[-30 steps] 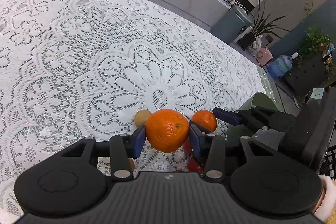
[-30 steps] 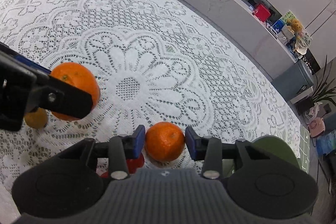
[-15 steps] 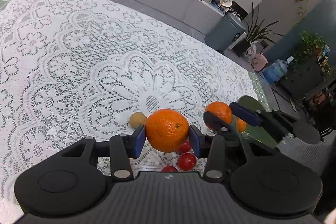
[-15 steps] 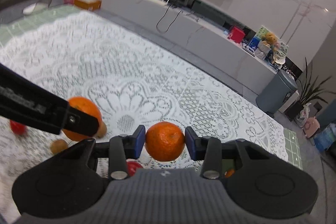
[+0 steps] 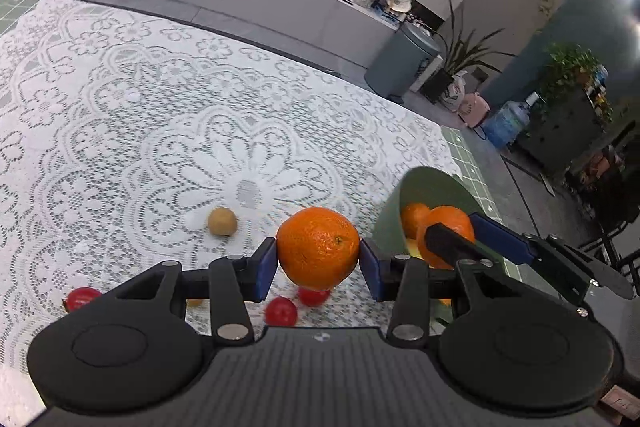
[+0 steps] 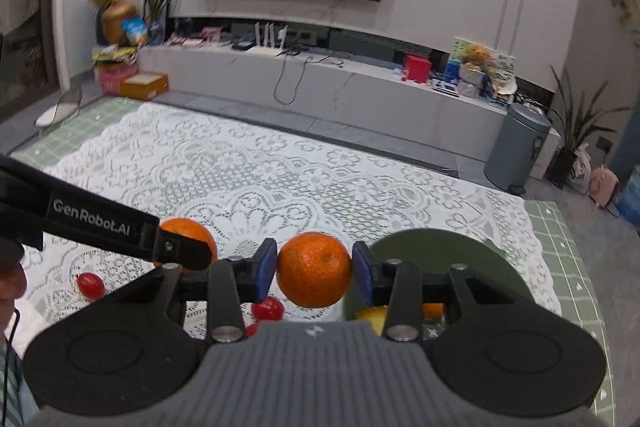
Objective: Organize fruits
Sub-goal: 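Carry both oranges over the green colander with both tools, then open both tools to drop the oranges into the colander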
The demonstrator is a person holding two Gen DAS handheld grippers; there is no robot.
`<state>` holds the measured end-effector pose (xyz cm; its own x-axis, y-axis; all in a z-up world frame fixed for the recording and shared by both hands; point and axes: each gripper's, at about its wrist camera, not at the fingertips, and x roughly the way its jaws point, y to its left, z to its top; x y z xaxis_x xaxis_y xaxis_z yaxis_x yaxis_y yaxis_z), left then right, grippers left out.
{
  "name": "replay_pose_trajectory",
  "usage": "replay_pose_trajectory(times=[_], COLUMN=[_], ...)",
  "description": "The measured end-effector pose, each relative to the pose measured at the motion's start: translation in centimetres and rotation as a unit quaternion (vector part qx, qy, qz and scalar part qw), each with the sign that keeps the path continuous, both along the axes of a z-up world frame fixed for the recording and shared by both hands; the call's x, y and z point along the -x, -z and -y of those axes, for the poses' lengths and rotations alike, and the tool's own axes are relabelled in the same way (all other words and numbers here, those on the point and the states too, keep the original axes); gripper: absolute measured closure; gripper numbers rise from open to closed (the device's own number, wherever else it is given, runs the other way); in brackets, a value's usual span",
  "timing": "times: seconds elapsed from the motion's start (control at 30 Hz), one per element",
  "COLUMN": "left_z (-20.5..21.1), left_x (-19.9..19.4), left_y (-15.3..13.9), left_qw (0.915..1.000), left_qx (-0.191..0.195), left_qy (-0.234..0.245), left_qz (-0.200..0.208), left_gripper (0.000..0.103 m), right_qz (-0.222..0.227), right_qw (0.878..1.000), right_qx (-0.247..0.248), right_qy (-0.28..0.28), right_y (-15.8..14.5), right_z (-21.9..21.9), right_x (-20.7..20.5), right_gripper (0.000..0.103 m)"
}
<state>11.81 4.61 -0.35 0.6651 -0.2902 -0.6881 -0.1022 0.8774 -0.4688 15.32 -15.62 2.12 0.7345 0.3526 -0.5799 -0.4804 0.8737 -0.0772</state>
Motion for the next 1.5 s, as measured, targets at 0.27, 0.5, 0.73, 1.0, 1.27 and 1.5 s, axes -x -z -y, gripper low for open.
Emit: replay_pose_trajectory(times=[0.27,0.5,0.73,1.0,1.27,1.5], left_z=[2.9,5.7,7.5,9.5,11.6,12.8], left_x=[0.0,-0.6,-1.9,-4.1,-6.1,-7.9], left_y=[-0.7,-0.8,-0.8,-0.5,0.2,0.8], left_qw=[0.9992,0.9971,0.9948,0.9906,0.9839,0.981], left_qx=[-0.015,-0.026,-0.032,-0.033,-0.062,-0.09], left_qy=[0.036,0.071,0.097,0.133,0.167,0.172], left_qz=[0.007,0.007,0.007,0.008,-0.001,-0.002], left_gripper=[0.053,0.053,0.053,0.053,0.053,0.053], right_qz=[-0.006,-0.01,-0.017,-0.031,-0.053,-0.053], right_qw=[0.999,0.997,0.994,0.992,0.992,0.995], right_qx=[-0.024,-0.034,-0.041,-0.039,-0.023,0.01], right_qy=[0.045,0.071,0.096,0.113,0.11,0.087], right_y=[0.1,0.3,0.5,1.0,2.5,3.9], right_z=[3.9,6.5,8.8,10.9,11.7,10.5], right_x=[0.8,0.6,-0.1,-2.0,-3.9,-5.3], right_gripper=[0.065,0.065,0.065,0.065,0.065,0.065])
